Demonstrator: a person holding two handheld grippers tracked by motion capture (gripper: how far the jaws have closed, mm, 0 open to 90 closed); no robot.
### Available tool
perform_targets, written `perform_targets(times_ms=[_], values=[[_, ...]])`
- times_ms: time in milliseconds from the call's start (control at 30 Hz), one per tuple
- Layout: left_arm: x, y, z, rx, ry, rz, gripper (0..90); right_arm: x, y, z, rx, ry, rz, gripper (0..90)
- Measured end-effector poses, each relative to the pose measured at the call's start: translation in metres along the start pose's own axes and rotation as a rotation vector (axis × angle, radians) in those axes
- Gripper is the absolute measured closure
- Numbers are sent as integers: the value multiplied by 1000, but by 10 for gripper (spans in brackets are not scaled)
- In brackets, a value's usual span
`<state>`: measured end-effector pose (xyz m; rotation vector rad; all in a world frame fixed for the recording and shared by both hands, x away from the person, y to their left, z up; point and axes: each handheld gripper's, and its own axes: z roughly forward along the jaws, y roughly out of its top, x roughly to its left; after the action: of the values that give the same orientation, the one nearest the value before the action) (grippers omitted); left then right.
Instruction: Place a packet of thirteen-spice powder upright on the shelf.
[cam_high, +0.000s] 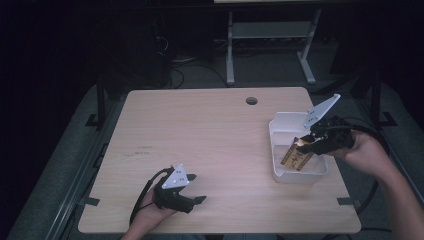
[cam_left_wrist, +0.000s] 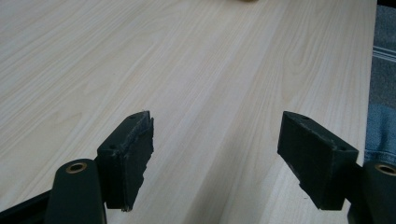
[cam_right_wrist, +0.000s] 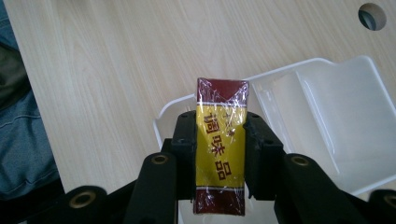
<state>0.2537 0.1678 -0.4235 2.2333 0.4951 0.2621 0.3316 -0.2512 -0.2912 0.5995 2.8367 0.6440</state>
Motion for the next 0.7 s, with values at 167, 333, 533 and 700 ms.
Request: perform_targets(times_ms=[167, 333, 533, 700], values=[[0, 0, 0, 0, -1, 1, 261, 1, -1, 5, 14, 3, -1, 686], [0, 0, 0, 1, -1, 1, 261, 0, -6, 15, 22, 11, 3, 685], [0, 0, 1, 3, -3, 1, 261, -2, -10, 26, 44, 14, 10, 684], [0, -1, 1, 3, -4, -1, 261, -4, -17, 38, 65, 17, 27, 683]])
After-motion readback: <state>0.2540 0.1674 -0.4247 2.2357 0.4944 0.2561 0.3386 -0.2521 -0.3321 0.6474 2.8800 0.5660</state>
